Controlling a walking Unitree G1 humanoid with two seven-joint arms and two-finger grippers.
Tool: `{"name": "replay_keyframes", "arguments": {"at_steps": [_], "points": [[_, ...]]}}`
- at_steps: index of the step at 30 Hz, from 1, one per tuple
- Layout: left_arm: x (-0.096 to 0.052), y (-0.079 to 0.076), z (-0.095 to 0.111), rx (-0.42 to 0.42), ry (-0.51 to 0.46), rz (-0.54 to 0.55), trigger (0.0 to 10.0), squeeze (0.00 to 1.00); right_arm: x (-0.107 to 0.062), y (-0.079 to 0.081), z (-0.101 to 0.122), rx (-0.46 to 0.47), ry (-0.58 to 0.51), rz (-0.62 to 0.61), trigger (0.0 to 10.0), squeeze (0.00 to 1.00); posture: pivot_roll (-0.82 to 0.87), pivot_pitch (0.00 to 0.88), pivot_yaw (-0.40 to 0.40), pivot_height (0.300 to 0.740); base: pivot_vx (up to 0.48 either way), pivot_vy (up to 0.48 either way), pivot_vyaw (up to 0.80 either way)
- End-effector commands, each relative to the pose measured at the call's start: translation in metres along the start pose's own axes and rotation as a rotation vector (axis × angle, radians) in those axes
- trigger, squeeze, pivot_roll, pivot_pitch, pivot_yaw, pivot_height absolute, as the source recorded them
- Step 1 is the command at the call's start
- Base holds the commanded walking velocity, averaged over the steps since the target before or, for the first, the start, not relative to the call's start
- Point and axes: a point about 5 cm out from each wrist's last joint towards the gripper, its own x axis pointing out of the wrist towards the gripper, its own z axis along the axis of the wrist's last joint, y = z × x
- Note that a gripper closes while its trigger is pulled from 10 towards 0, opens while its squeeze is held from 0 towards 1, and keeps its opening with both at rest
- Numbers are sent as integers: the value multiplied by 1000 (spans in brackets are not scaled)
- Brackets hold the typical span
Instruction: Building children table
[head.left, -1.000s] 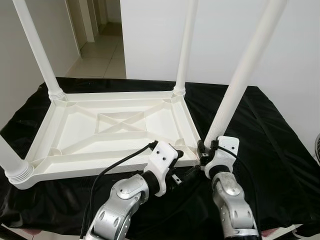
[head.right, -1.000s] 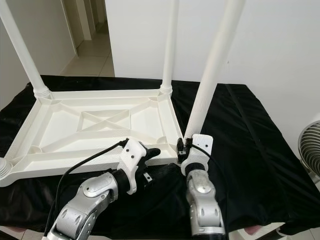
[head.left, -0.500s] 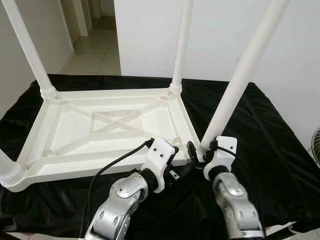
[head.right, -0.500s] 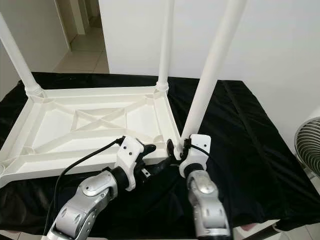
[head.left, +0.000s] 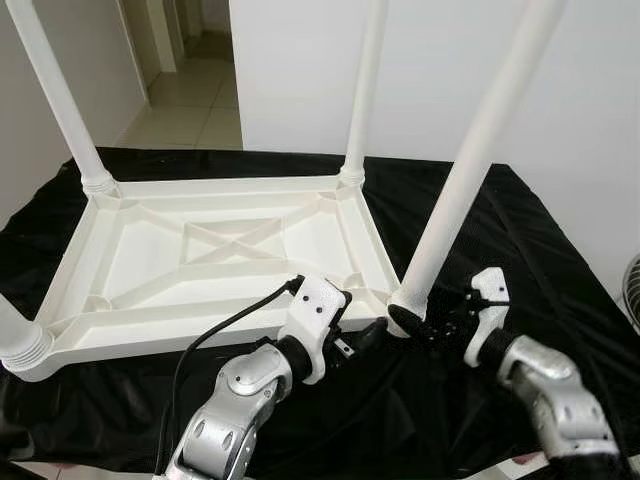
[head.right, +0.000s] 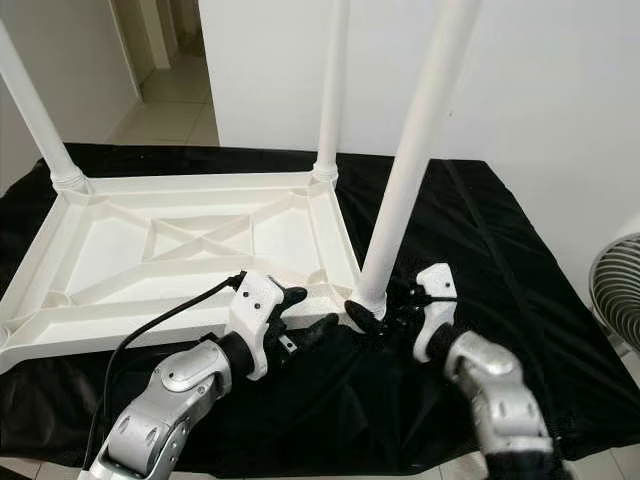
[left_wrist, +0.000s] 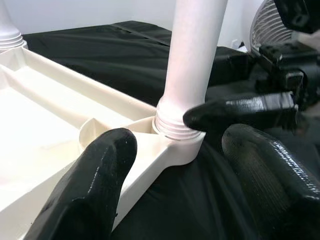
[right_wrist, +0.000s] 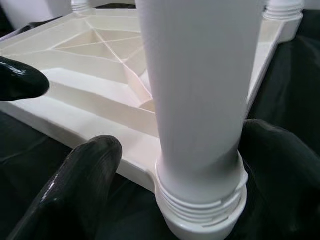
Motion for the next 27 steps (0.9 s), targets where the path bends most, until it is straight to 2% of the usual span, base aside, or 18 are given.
{"name": "replay_keyframes", "arguments": {"at_steps": [1,7,9,12,14,15,20,21,22,23,24,27], "points": [[-2,1,-5,-4,16,9,10000,0,2,-1,-8,-1,33,57,10000,0,-25,14,-34,740,0,0,0],[-3,3,-4,-2,16,13,10000,0,6,-9,-12,-14,40,51,10000,0,-20,13,-34,740,0,0,0],[-3,4,-3,1,16,19,10000,0,16,-18,-14,-36,30,47,10000,0,-14,14,-32,740,0,0,0],[-3,4,-3,2,15,20,10000,0,23,-21,-13,-41,23,53,10000,0,-11,18,-28,740,0,0,0],[-3,4,-3,2,15,20,10000,0,23,-21,-13,-41,23,53,10000,0,-11,18,-28,740,0,0,0],[-2,5,-2,3,13,20,10000,0,30,-23,-12,-42,6,53,10000,0,-10,20,-29,740,0,0,0],[-3,5,-1,2,11,21,10000,0,44,-19,-13,-35,-9,77,10000,0,-8,24,-29,740,0,0,0],[-3,4,-1,3,11,22,10000,0,46,-16,-13,-28,-11,86,8039,0,0,30,-31,740,0,0,0],[-3,4,-1,3,11,22,10000,0,46,-16,-13,-28,-11,86,8039,0,0,30,-31,740,0,0,0],[-3,4,-1,3,11,23,10000,0,48,-14,-14,-25,-12,98,2235,0,0,30,-31,740,0,0,0],[-4,4,-1,3,12,25,10000,0,48,-11,-15,-20,-7,116,0,0,4,35,-34,740,0,0,0],[-4,3,-1,2,14,26,10000,0,48,-10,-16,-16,-4,130,0,0,4,35,-34,740,0,0,0]]}}
